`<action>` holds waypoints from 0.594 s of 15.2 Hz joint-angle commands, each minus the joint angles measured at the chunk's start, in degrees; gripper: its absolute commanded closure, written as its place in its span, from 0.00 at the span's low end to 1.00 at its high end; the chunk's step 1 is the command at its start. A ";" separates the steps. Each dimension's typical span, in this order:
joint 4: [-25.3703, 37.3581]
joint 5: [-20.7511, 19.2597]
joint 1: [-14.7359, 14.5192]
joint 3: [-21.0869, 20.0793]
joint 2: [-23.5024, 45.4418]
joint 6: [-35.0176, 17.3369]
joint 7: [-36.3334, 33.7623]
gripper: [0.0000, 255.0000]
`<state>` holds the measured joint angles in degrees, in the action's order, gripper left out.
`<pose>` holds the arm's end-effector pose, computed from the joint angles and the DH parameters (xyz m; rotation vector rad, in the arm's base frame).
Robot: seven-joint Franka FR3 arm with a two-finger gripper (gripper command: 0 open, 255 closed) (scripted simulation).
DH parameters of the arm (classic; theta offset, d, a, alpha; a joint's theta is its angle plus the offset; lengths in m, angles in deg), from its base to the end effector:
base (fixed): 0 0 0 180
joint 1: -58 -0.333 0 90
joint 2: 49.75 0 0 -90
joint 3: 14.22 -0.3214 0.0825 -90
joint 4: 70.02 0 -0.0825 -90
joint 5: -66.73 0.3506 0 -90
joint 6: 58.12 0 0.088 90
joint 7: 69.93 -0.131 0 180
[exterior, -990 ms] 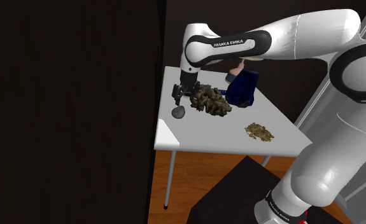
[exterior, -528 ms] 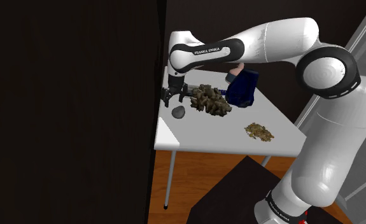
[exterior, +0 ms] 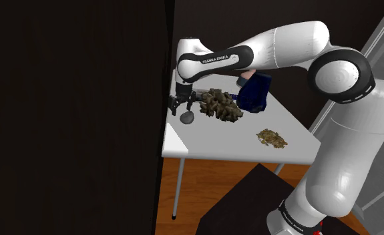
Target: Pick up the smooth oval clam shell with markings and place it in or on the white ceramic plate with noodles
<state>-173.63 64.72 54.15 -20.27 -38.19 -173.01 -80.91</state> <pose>0.5772 0.0946 0.4261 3.1304 -0.0096 -0.0026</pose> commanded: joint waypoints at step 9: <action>0.23 0.10 0.05 0.01 0.49 0.61 0.20 1.00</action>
<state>-172.89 63.87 54.43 -20.01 -38.23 -175.06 -80.56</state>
